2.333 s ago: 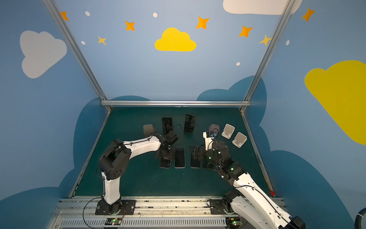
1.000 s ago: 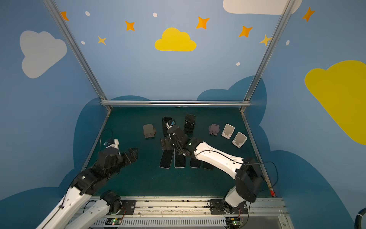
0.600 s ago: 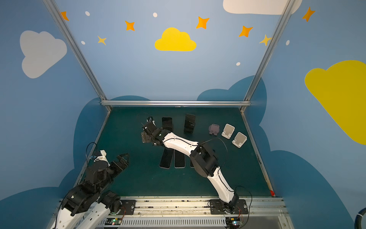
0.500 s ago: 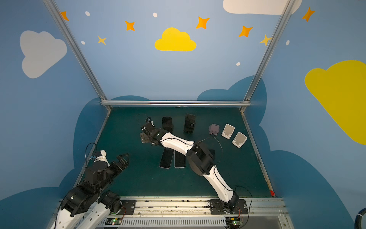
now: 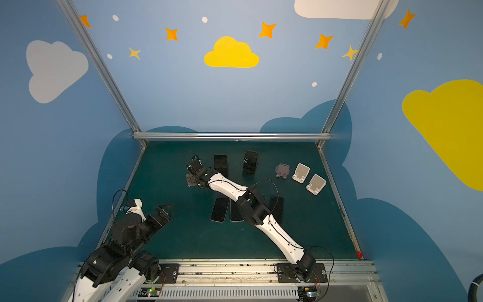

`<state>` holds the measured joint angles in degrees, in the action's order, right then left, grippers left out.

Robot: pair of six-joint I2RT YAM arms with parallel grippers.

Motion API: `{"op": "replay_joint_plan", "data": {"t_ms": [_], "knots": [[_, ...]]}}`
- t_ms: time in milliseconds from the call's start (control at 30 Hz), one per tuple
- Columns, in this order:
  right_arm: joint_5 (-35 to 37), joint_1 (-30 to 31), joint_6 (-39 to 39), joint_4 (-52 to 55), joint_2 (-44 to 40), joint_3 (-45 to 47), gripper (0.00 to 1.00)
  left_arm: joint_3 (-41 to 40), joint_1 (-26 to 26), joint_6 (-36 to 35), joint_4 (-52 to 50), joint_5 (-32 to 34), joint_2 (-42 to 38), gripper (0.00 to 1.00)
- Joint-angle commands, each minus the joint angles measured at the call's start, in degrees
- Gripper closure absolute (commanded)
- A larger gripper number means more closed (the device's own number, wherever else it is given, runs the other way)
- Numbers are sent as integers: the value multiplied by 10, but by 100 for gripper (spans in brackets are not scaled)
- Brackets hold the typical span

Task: Remove the phone from the phone stand
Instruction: Pick up the phone stand from the top-left of the table.

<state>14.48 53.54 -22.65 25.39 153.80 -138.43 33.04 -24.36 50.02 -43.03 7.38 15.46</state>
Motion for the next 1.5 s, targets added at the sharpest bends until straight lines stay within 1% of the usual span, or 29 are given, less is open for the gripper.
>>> {"op": "replay_joint_plan", "data": {"t_ms": [0, 133, 267, 367, 500, 667, 767, 867, 967, 1133, 1267, 1467], "knots": [[-18, -5, 8, 14, 16, -36, 5, 1, 3, 3, 6, -3, -6, 0], [-31, -4, 24, 31, 56, -92, 5, 0, 4, 5, 14, -5, -4, 0], [-17, -5, 20, 25, 66, -97, 6, 1, 3, 3, 17, -2, 0, 0], [4, -6, 18, 23, 68, -97, 14, 1, 4, 1, 21, -1, 3, 0], [8, -4, 23, 12, 65, -97, 23, 0, 3, -1, 28, 2, 6, 0], [21, 11, 59, 7, 51, -92, 27, -2, 3, -3, 38, 1, 12, 0], [22, 14, 61, -4, 35, -66, 29, -2, 3, -1, 43, 0, 12, 0], [29, 16, 55, -35, 4, -11, 33, 0, 4, -3, 45, -2, 9, 0], [28, 20, 57, -69, -30, 42, 34, 1, 3, -4, 44, -2, 4, 0], [19, 34, 85, -95, -68, 75, 33, 0, 3, -2, 42, -2, -6, 0], [26, 51, 106, -115, -105, 107, 32, 3, 3, -3, 44, 1, -10, 0], [21, 68, 102, -153, -183, 192, 32, 11, 3, -7, 45, 4, -10, 0]]}}
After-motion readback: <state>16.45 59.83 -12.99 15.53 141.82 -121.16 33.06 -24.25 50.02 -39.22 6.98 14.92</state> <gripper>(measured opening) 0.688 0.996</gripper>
